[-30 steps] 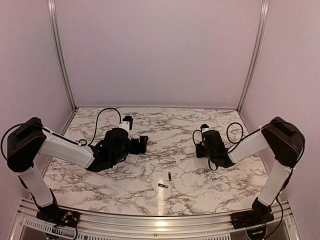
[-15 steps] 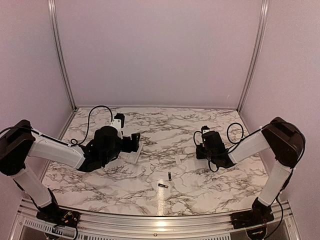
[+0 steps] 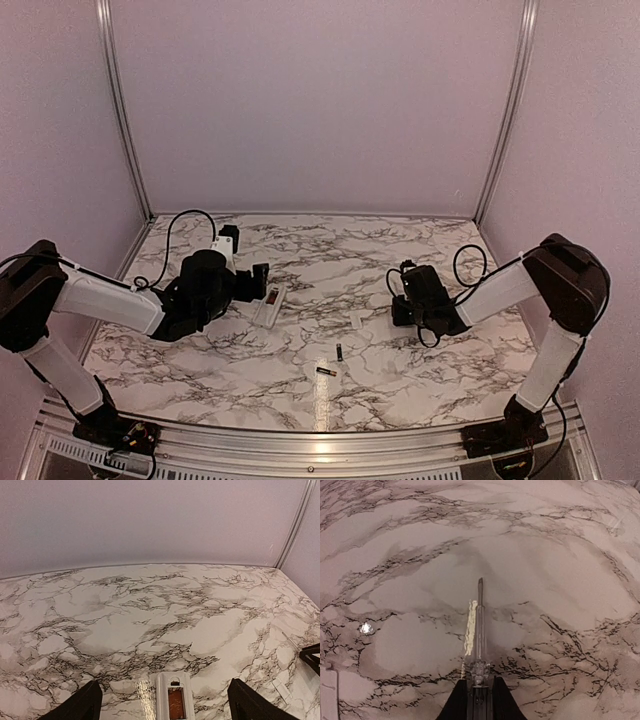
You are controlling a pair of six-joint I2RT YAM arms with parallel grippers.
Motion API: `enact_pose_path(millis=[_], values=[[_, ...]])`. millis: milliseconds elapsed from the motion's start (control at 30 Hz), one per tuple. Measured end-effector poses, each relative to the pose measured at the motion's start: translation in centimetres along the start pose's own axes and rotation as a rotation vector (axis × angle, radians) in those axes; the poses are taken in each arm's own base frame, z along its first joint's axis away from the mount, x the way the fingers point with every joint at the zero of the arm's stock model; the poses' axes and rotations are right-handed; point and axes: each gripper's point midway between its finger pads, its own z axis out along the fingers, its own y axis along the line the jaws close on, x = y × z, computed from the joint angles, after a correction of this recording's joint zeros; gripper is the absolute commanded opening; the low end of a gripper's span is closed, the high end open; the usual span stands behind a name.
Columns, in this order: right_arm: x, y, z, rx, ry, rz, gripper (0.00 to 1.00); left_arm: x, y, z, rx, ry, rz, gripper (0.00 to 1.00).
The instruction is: Unload the batteries from the remote control
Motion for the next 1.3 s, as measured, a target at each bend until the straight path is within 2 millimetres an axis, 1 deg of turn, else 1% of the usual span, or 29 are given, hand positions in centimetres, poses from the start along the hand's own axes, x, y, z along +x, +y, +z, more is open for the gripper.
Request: enact_pose_path(millis=[33,67,233,400,500,567,667,800,833,1000,1033,1233,1300], values=[[0.6,-0.1,0.0,0.002,0.025,-0.009,0.19,0.0,0.1,0.0,-0.001,0.000,0.000,0.91],[0.8,-0.1,0.0,0.002,0.033,-0.012,0.21,0.0,0.1,0.0,-0.003,0.000,0.001,0.91],[0.9,0.0,-0.1,0.000,0.046,-0.017,0.25,0.0,0.3,0.1,-0.007,-0.001,0.001,0.91],[1.1,-0.1,-0.4,0.002,0.073,-0.029,0.31,0.0,0.3,0.1,-0.008,0.000,0.001,0.91],[1.1,-0.2,-0.6,0.006,0.092,-0.039,0.31,0.0,0.4,0.1,-0.008,0.000,0.002,0.91],[0.8,-0.1,-0.8,0.007,0.094,-0.042,0.32,0.0,0.5,0.1,-0.010,0.000,0.001,0.91],[-0.5,0.1,-1.3,0.001,0.078,-0.043,0.36,0.1,0.8,0.1,-0.016,0.003,0.001,0.91],[-3.1,0.6,-2.5,-0.012,0.023,-0.044,0.47,0.3,1.2,-0.1,-0.024,0.005,0.002,0.91],[-3.7,0.7,-2.8,-0.014,0.009,-0.041,0.51,0.2,1.3,-0.3,-0.026,0.002,0.001,0.91],[-6.8,0.7,-5.0,-0.026,-0.070,-0.042,0.94,-0.8,2.3,-1.0,-0.046,-0.025,-0.009,0.91],[-7.5,0.7,-5.6,-0.029,-0.092,-0.052,0.98,-1.0,2.5,-1.2,-0.052,-0.031,-0.011,0.91],[-10.4,0.5,-8.6,-0.054,-0.183,-0.036,0.99,-1.6,4.1,-1.8,-0.101,-0.053,-0.008,0.91],[-11.2,0.3,-10.0,-0.070,-0.222,-0.027,0.98,-1.8,4.9,-1.8,-0.127,-0.061,-0.011,0.91]])
